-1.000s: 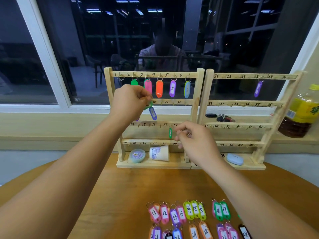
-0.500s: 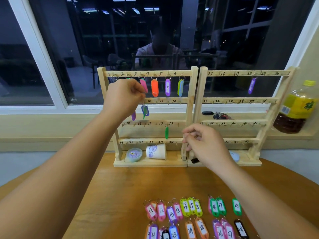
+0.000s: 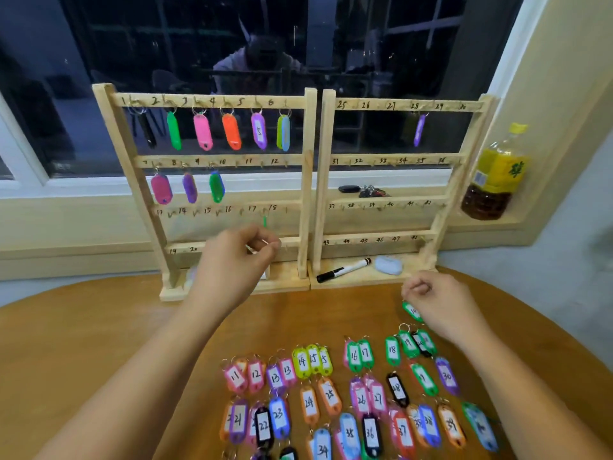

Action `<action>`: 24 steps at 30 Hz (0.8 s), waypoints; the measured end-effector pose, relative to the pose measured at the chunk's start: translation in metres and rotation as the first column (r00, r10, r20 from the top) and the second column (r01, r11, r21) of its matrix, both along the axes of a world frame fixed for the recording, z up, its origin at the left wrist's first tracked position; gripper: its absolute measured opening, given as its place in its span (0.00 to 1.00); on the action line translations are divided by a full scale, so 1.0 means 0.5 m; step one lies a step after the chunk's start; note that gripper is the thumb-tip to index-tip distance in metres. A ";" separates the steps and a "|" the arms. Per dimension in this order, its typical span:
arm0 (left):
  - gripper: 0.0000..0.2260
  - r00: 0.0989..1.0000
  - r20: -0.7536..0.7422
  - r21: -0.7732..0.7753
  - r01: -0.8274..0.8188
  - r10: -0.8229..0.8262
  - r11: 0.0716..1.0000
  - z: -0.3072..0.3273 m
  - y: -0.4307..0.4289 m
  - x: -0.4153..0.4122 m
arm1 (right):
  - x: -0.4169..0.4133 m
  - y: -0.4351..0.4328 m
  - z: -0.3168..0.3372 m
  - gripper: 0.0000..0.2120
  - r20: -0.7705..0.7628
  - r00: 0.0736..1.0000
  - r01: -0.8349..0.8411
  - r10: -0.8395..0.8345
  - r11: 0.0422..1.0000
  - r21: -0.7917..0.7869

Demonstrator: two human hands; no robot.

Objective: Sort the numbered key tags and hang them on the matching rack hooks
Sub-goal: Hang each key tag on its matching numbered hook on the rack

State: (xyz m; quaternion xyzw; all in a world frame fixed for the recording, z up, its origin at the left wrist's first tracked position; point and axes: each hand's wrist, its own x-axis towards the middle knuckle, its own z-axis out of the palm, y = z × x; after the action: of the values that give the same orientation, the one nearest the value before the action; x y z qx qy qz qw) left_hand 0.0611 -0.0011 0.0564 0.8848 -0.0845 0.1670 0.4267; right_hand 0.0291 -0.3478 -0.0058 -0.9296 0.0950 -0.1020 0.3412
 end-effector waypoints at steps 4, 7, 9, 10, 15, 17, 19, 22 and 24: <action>0.05 0.996 -0.083 0.019 0.025 -0.024 0.999 -0.077 -0.027 -0.021 | -0.013 -0.037 -0.031 0.05 -0.140 0.986 0.071 -0.087 0.990 -0.120; 0.05 0.984 -0.172 0.006 0.046 -0.044 0.999 -0.123 -0.040 -0.037 | -0.008 -0.044 -0.048 0.05 -0.195 0.971 0.103 -0.138 0.978 -0.180; 0.05 0.979 -0.200 0.002 0.045 -0.043 0.999 -0.147 -0.043 -0.045 | -0.004 -0.044 -0.054 0.10 -0.217 0.966 0.104 -0.142 0.978 -0.179; 0.05 0.977 -0.211 0.004 0.043 -0.041 0.999 -0.155 -0.044 -0.048 | 0.000 -0.045 -0.056 0.12 -0.226 0.964 0.104 -0.142 0.979 -0.173; 0.04 0.976 -0.212 0.016 0.056 -0.051 0.998 -0.174 -0.047 -0.058 | 0.020 -0.052 -0.051 0.11 -0.297 0.949 0.070 -0.109 0.988 -0.138; 0.04 0.976 -0.211 0.012 0.059 -0.055 0.998 -0.180 -0.049 -0.062 | 0.027 -0.051 -0.048 0.09 -0.330 0.939 0.067 -0.099 0.992 -0.107; 0.05 0.975 -0.216 0.002 0.062 -0.060 0.998 -0.185 -0.051 -0.067 | 0.032 -0.048 -0.046 0.08 -0.348 0.933 0.069 -0.094 0.994 -0.084; 0.05 0.972 -0.225 -0.017 0.062 -0.064 0.998 -0.185 -0.051 -0.071 | 0.037 -0.038 -0.043 0.07 -0.302 0.947 0.111 -0.112 0.994 -0.021; 0.05 0.971 -0.227 -0.035 0.069 -0.075 0.997 -0.182 -0.052 -0.074 | 0.033 -0.021 -0.038 0.07 -0.221 0.969 0.131 -0.114 0.989 0.062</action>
State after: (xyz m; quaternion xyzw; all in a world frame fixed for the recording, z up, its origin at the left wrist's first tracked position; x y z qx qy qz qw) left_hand 0.0241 -0.0273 -0.0344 0.8887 -0.0649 0.0497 0.4512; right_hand 0.0458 -0.3582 -0.0249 -0.9139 0.1927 -0.0172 0.3570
